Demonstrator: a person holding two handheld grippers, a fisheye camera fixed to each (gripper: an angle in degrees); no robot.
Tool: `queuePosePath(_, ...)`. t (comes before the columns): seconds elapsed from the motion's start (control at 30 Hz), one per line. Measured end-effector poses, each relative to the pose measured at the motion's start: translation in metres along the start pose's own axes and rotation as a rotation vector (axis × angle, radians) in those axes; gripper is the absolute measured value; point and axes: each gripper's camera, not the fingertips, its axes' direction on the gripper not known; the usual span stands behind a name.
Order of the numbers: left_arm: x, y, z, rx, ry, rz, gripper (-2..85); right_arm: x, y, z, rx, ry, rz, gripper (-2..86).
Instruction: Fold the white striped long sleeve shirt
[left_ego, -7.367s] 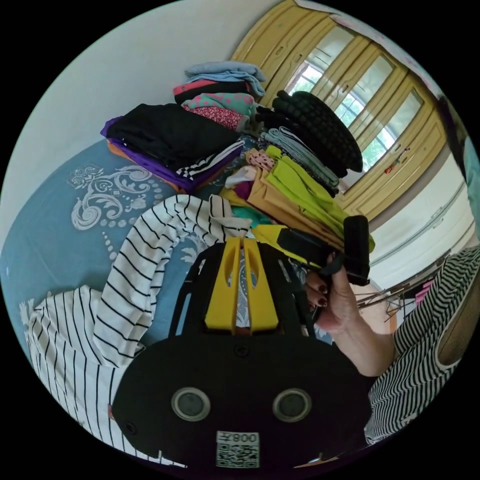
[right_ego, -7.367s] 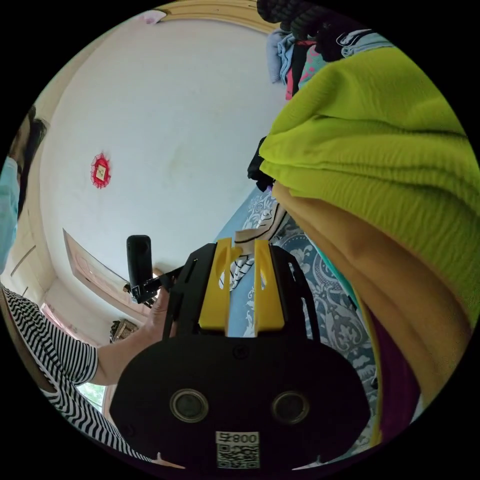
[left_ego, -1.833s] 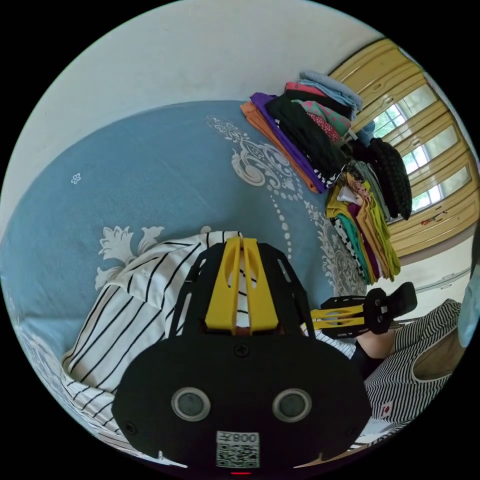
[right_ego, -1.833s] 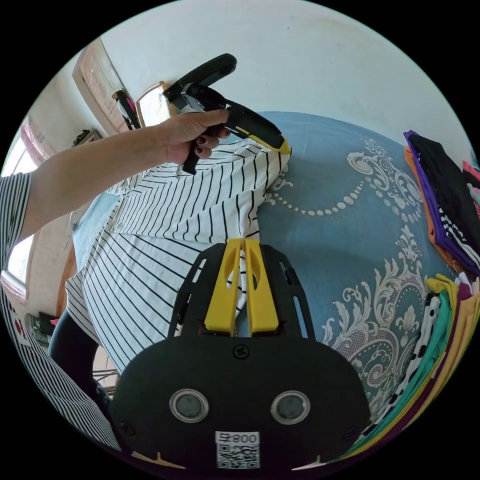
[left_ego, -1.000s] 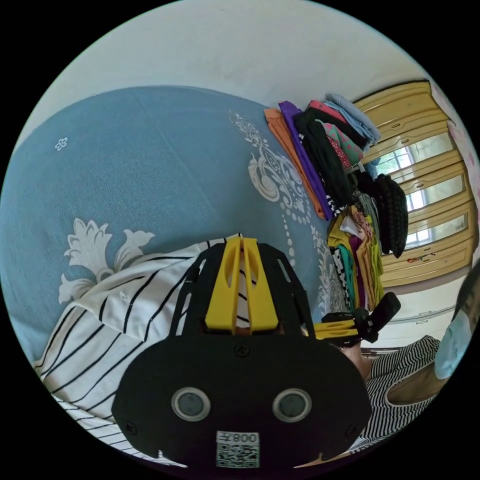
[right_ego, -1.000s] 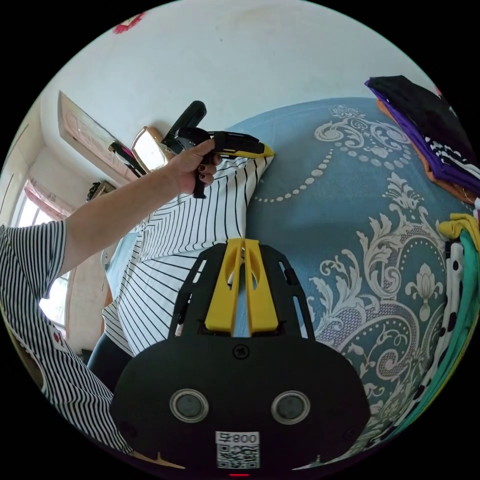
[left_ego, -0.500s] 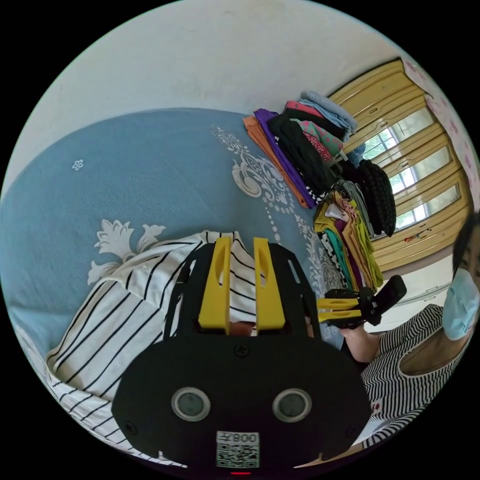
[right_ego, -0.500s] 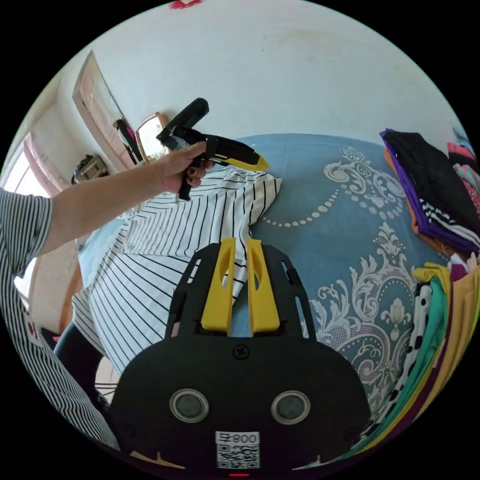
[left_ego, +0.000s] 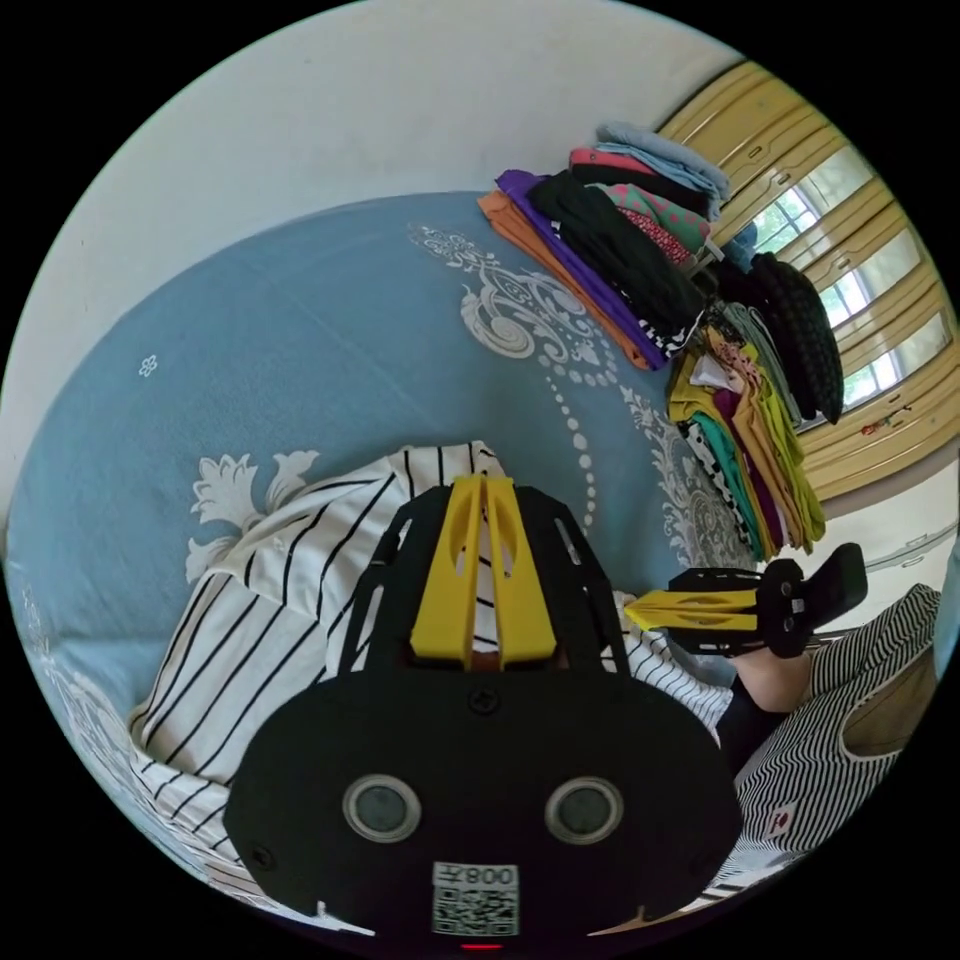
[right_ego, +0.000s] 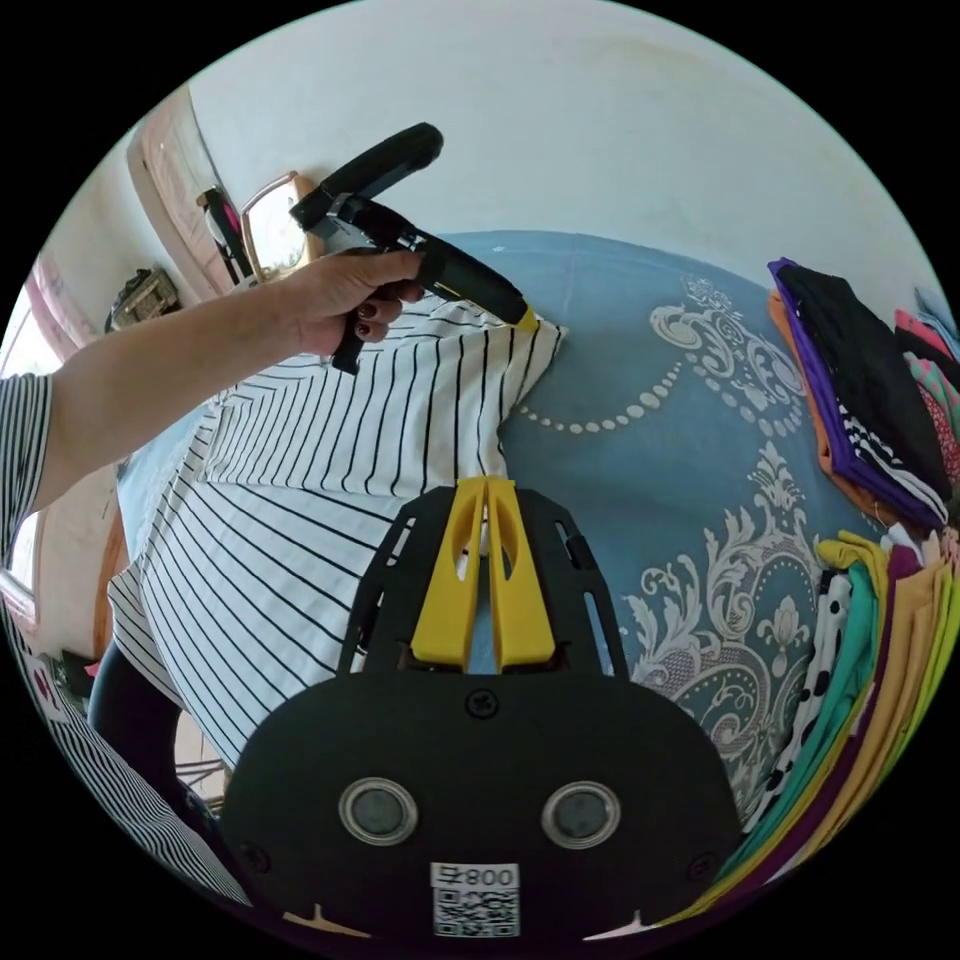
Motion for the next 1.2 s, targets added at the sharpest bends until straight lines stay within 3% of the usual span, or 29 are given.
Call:
queuePosePath(0.17,0.003,-0.009,0.005,0.042,0.04,-0.01,0.3,0.022,0.013,-0.002,0.027,-0.035,0.078,0.4)
queuePosePath(0.5,-0.002,-0.008,0.012,0.048,0.086,-0.057,0.3,0.01,0.023,0.011,0.059,-0.082,-0.004,5.4)
queuePosePath(0.63,0.004,-0.009,0.01,0.042,0.091,-0.042,0.3,0.01,0.021,0.032,-0.037,-0.007,0.005,3.2)
queuePosePath(0.8,0.009,-0.01,0.0,0.057,0.075,-0.033,0.2,0.02,0.029,0.031,-0.007,0.012,0.026,0.8)
queuePosePath(0.97,0.009,-0.011,-0.007,0.078,0.08,-0.037,0.3,0.052,0.039,0.018,0.068,-0.044,0.112,0.2)
queuePosePath(1.2,0.009,-0.008,-0.002,0.02,0.067,-0.063,0.9,0.085,0.041,0.041,-0.023,-0.112,0.148,0.2)
